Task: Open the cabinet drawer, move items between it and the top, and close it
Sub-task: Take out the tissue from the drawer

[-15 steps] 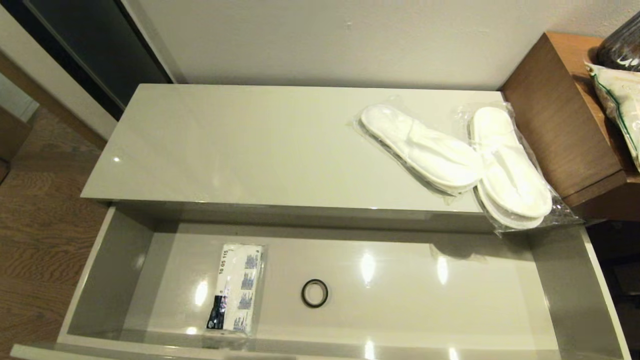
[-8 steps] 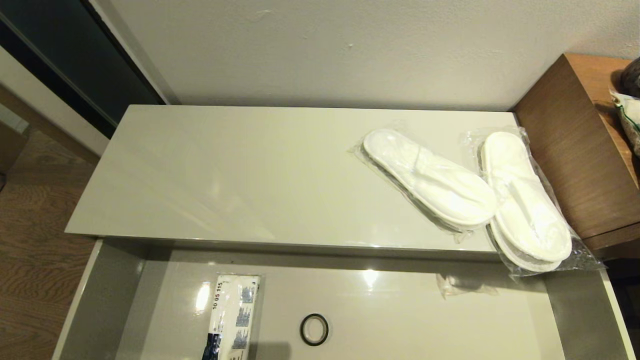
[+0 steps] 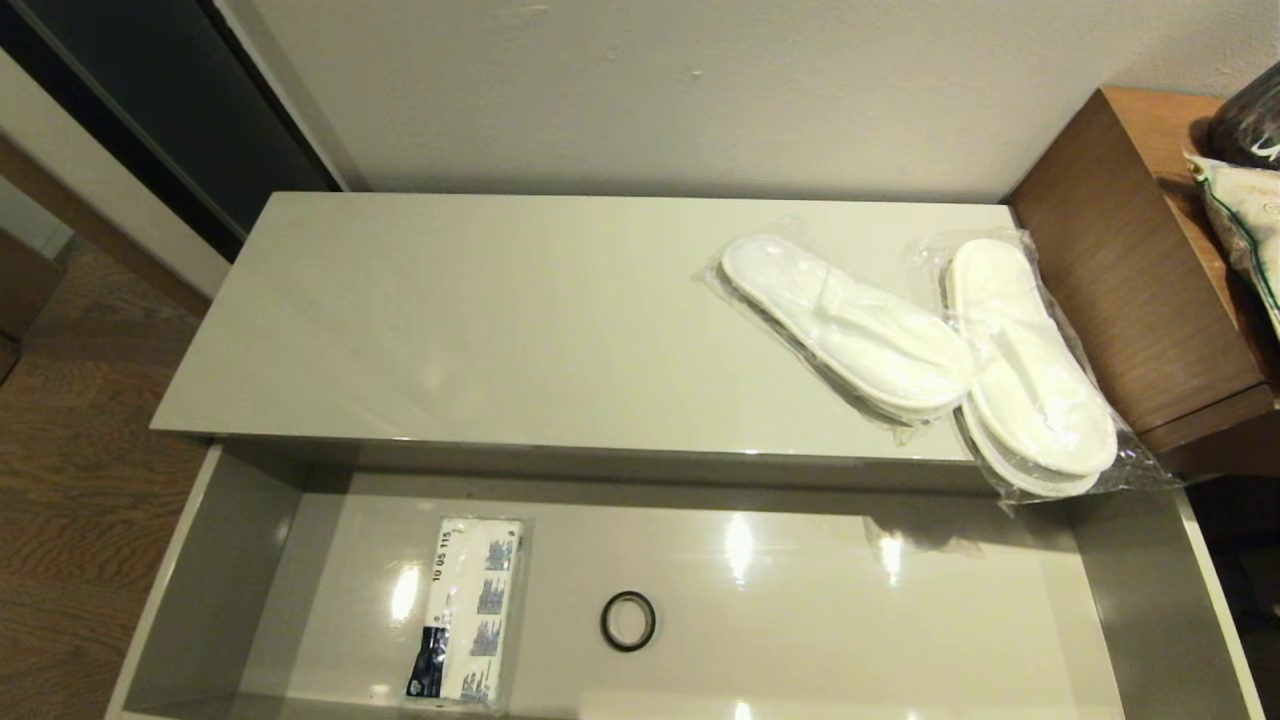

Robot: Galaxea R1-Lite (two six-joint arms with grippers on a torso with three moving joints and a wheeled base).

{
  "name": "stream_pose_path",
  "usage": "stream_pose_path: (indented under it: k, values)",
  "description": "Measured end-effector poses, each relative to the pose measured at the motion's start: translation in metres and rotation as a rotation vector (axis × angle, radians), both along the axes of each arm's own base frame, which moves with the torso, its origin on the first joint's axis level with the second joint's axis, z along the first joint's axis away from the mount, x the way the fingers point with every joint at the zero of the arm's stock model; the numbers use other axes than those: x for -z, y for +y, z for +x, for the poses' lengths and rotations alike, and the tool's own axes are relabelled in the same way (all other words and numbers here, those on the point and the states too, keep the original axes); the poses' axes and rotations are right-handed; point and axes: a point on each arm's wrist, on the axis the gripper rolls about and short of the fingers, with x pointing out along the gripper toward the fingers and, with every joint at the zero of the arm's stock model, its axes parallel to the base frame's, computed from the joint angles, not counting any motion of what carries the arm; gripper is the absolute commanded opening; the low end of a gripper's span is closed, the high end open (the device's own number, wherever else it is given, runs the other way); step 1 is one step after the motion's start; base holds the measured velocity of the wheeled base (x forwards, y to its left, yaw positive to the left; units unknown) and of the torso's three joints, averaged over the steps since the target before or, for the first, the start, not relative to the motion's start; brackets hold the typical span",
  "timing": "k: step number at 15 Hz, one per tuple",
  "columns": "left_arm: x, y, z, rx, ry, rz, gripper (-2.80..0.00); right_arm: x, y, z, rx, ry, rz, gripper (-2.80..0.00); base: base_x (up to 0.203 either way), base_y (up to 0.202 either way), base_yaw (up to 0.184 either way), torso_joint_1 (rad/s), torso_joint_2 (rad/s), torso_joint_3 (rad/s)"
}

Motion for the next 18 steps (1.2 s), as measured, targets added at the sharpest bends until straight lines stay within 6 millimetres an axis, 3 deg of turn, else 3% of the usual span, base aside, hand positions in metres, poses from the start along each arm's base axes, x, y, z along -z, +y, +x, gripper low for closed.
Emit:
stream_pose_path:
  k: [4, 8, 10, 12, 15, 16, 18]
  values:
    - [-0.016, 0.0, 0.009, 0.01, 0.069, 0.031, 0.0, 0.0, 0.0, 0.0, 0.0, 0.0, 0.0, -2.8, 0.0, 0.0, 0.0, 0.0, 0.0, 0.0]
    - [-0.057, 0.003, 0.019, -0.145, 0.069, 0.094, 0.0, 0.0, 0.0, 0.0, 0.0, 0.0, 0.0, -2.8, 0.0, 0.0, 0.0, 0.0, 0.0, 0.0]
    - [-0.092, 0.004, 0.039, -0.152, 0.074, 0.106, 0.0, 0.0, 0.0, 0.0, 0.0, 0.0, 0.0, -2.8, 0.0, 0.0, 0.0, 0.0, 0.0, 0.0]
    - [-0.142, 0.003, 0.075, -0.095, 0.09, 0.099, 0.0, 0.0, 0.0, 0.0, 0.0, 0.0, 0.0, -2.8, 0.0, 0.0, 0.0, 0.0, 0.0, 0.0]
    - [-0.216, -0.005, 0.149, 0.028, 0.134, 0.066, 0.0, 0.0, 0.0, 0.0, 0.0, 0.0, 0.0, -2.8, 0.0, 0.0, 0.0, 0.0, 0.0, 0.0]
    - [-0.228, -0.013, 0.179, 0.075, 0.187, 0.044, 0.0, 0.0, 0.0, 0.0, 0.0, 0.0, 0.0, -2.8, 0.0, 0.0, 0.0, 0.0, 0.0, 0.0]
    - [-0.224, -0.036, 0.231, 0.152, 0.357, -0.005, 0.0, 0.0, 0.0, 0.0, 0.0, 0.0, 0.0, -2.8, 0.0, 0.0, 0.0, 0.0, 0.0, 0.0]
